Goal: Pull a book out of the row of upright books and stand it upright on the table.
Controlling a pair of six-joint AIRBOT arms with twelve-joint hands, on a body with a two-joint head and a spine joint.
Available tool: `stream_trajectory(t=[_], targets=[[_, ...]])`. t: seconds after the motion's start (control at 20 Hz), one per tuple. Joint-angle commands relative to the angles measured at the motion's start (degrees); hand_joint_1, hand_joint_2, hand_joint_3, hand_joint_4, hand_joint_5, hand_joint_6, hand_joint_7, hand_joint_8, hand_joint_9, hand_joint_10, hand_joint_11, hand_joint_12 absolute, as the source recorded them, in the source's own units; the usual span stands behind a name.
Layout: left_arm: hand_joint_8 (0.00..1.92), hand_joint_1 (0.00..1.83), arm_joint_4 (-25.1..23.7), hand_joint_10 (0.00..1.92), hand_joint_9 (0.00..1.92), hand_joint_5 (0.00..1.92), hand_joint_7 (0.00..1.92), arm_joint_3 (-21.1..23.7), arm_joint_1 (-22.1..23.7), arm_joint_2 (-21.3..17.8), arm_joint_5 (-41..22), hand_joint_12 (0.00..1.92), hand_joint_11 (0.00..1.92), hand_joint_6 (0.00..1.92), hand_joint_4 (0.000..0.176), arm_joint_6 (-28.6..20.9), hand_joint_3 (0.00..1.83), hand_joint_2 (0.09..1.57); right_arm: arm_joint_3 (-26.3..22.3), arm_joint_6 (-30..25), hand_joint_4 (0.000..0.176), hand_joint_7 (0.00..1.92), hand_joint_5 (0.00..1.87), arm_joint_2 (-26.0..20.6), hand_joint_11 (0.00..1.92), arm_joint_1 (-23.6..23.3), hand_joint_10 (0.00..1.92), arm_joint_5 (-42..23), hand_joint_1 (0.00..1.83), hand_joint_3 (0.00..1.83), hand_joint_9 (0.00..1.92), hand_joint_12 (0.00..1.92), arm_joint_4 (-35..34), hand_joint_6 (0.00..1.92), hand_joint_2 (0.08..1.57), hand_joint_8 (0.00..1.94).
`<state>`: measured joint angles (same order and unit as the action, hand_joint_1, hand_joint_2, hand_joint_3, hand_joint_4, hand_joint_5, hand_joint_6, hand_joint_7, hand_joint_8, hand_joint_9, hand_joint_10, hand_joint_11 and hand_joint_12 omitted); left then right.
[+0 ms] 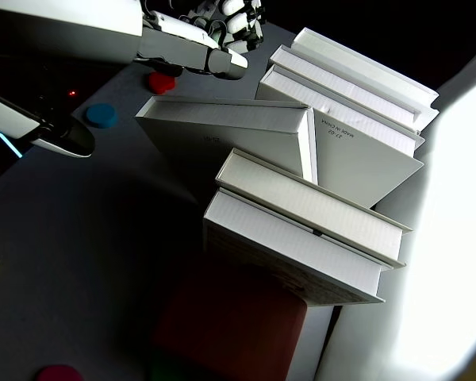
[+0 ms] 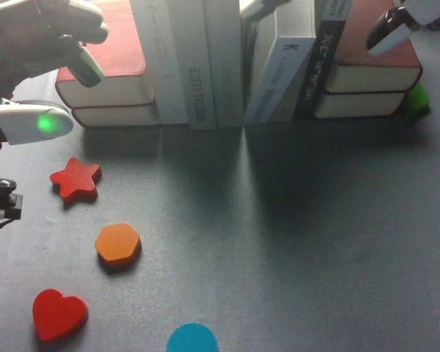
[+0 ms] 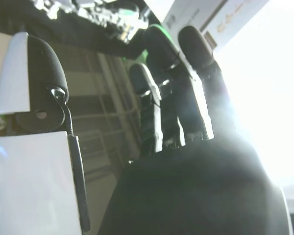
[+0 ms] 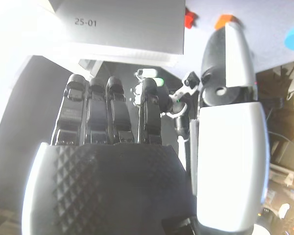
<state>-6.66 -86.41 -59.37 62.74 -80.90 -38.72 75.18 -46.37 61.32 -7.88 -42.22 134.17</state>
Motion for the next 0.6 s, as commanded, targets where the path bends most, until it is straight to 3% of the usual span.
stream_trajectory(t=[0.0,0.05,0.1,0.15,0.2,0.25,0.3,0.35,0.4,0.45,0.5,0.55], targets=[[0.69,1.14,2.7,0.99,0.62,0.41,0.38,0.1,0.7,0.2,-6.4,1.39,0.36,0.62,0.0,-0.6,0.0,0.9,0.4,-0.3,0.113,0.01,0.26,0.2,0.0,-0.5,0.0,3.8,1.01,0.01,0.0,1.22,-2.6,0.02,0.95,0.0],[0.7,1.14,2.7,1.0,0.63,0.43,0.38,0.1,0.8,0.2,-6.5,1.38,0.39,0.57,0.0,-0.6,0.0,0.91,0.7,-0.3,0.102,0.01,0.27,0.3,0.0,-0.3,0.0,3.9,1.0,0.0,0.0,1.34,-2.9,0.02,0.95,0.0],[0.7,1.14,2.7,1.01,0.63,0.44,0.37,0.1,0.8,0.2,-6.5,1.38,0.38,0.55,0.0,-0.6,0.0,0.9,1.2,-0.3,0.096,0.01,0.27,0.6,0.0,0.1,0.0,4.0,0.96,0.0,0.0,1.3,-3.2,0.01,0.96,0.0],[0.68,1.13,2.7,0.99,0.65,0.47,0.41,0.0,0.8,0.3,-6.6,1.39,0.32,0.51,0.0,-0.6,0.0,0.9,1.8,-0.3,0.095,0.07,0.31,0.9,0.0,0.7,0.01,4.1,0.95,0.0,0.04,1.02,-3.7,0.01,0.94,0.0],[0.68,1.13,2.7,0.99,0.65,0.47,0.41,0.0,0.8,0.4,-6.6,1.39,0.32,0.51,0.0,-0.6,0.0,0.9,2.6,-0.3,0.095,0.07,0.31,1.2,0.0,1.3,0.01,4.1,0.95,0.0,0.04,1.02,-4.2,0.01,0.94,0.0],[0.68,1.12,2.7,0.98,0.66,0.47,0.42,0.0,0.8,0.4,-6.6,1.38,0.31,0.5,0.0,-0.6,0.0,0.9,3.4,-0.3,0.091,0.08,0.32,1.6,0.0,1.8,0.0,4.1,0.97,0.0,0.04,0.84,-4.5,0.01,0.93,0.0],[0.67,1.13,2.7,0.98,0.66,0.47,0.41,0.0,0.8,0.4,-6.6,1.34,0.31,0.49,0.0,-0.6,0.0,0.9,3.9,-0.3,0.058,0.24,0.46,1.9,0.0,2.3,0.04,4.1,1.01,0.01,0.16,0.95,-4.9,0.05,0.98,0.03],[0.62,1.14,2.7,0.97,0.67,0.48,0.43,0.1,0.7,0.4,-6.7,1.34,0.29,0.46,0.0,-0.6,0.0,0.9,4.4,-0.3,0.0,0.58,0.72,2.3,0.05,2.6,0.2,4.0,1.1,0.02,0.5,1.43,-5.6,0.14,1.04,0.12],[0.61,1.14,2.6,0.97,0.68,0.48,0.43,0.1,0.8,0.4,-6.7,1.34,0.29,0.46,0.0,-0.6,0.0,0.9,4.7,-0.3,0.0,0.81,0.87,2.5,0.34,2.7,0.47,3.8,1.18,0.02,0.78,1.58,-6.3,0.96,1.13,0.9],[0.54,1.11,2.6,0.96,0.67,0.51,0.46,0.1,0.8,0.5,-6.7,1.29,0.16,0.41,0.0,-0.6,0.0,0.9,4.7,-0.3,0.0,1.2,1.07,2.7,1.27,2.7,1.73,3.8,1.2,0.0,1.31,1.87,-6.9,0.79,1.08,1.52],[0.54,1.11,2.5,0.96,0.67,0.51,0.46,0.1,0.7,0.7,-6.7,1.29,0.16,0.41,0.0,-0.6,0.0,0.9,4.7,-0.3,0.0,1.2,1.07,2.7,1.27,2.7,1.73,3.7,1.2,0.0,1.31,1.87,-7.5,0.79,1.08,1.52],[0.54,1.11,2.5,0.97,0.66,0.51,0.46,0.0,0.6,0.8,-6.7,1.31,0.11,0.39,0.003,-0.6,0.0,0.9,4.7,0.4,0.0,1.23,1.07,2.8,1.41,2.7,1.88,3.5,1.19,0.0,1.41,1.91,-8.6,0.82,1.07,1.71]])
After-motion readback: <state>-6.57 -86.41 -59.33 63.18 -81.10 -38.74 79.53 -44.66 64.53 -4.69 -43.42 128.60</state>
